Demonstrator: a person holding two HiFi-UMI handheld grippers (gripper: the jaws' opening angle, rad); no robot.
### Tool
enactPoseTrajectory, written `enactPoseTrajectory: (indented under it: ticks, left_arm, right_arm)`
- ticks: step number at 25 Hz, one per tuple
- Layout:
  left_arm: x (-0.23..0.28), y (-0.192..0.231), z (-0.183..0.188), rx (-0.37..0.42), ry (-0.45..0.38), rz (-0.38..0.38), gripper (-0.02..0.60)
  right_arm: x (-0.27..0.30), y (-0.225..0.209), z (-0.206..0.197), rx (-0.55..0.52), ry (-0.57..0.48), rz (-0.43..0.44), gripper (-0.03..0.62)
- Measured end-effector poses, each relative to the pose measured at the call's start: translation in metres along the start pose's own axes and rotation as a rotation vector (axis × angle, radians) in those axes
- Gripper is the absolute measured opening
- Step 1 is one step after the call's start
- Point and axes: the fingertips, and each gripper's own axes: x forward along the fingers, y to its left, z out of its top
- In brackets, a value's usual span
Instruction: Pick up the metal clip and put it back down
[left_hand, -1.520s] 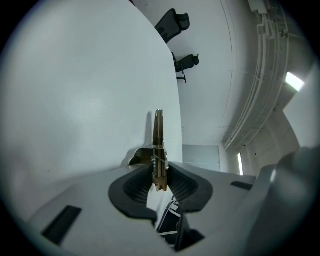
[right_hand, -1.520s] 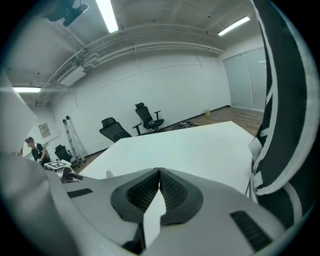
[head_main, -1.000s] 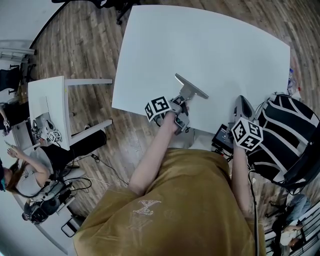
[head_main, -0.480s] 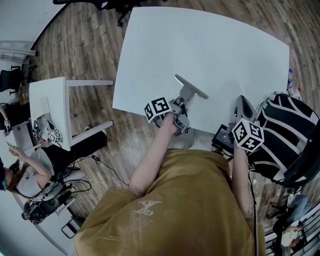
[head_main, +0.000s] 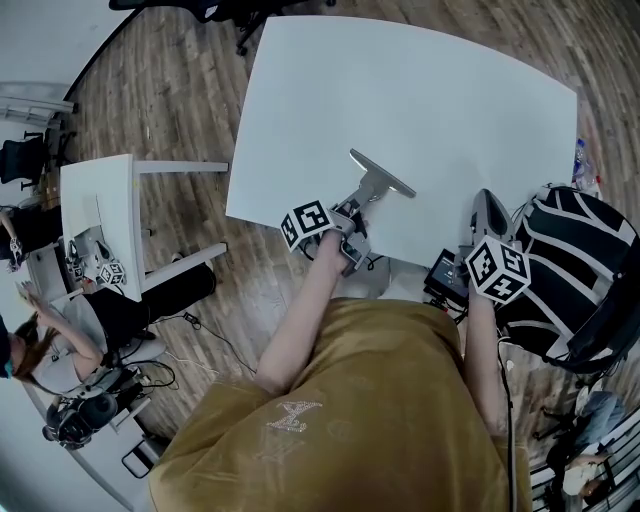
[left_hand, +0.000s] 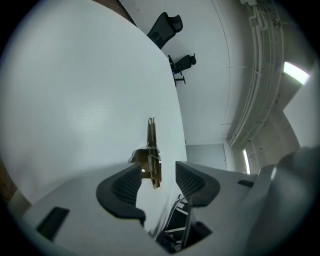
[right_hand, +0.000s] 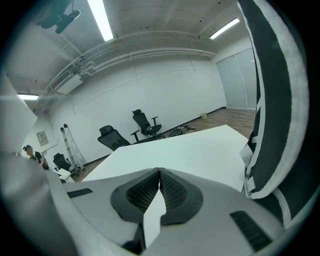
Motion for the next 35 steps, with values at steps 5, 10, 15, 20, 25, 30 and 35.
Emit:
enactPoseTrajectory:
  ticks: [5, 10, 15, 20, 25, 30, 35]
  left_arm:
    - [-0.011, -0.008, 0.007, 0.097, -0.026, 0.021, 0.201]
    - [-0.020, -0.016, 0.014, 0.216, -0.063, 0.068, 0.146]
    - [-0.026, -0.025, 0.020, 0.352, -0.097, 0.114, 0.007]
    - [-0.022, -0.039, 0.022, 0.422, -0.113, 0.095, 0.006]
    - [-0.028, -0.054, 0.025, 0.535, -0.143, 0.094, 0.006]
    - [-0.030, -0.098, 0.032, 0.847, -0.216, 0.143, 0.006]
    - [-0.031, -0.147, 0.023, 1.078, -0.288, 0.100, 0.006]
  right_arm:
    - [-0.001, 0.004, 0.007, -0.009, -0.015, 0.011, 0.009]
    - [-0.002, 0.005, 0.011, -0.016, -0.023, 0.018, 0.009]
    - [-0.004, 0.010, 0.015, -0.032, -0.039, 0.028, 0.009]
    - [-0.006, 0.019, 0.022, -0.073, -0.058, 0.044, 0.009]
    - [-0.011, 0.030, 0.027, -0.122, -0.077, 0.056, 0.009]
    - [-0.018, 0.036, 0.049, -0.155, -0.139, 0.056, 0.009]
    - [-0.031, 0.043, 0.070, -0.197, -0.208, 0.057, 0.009]
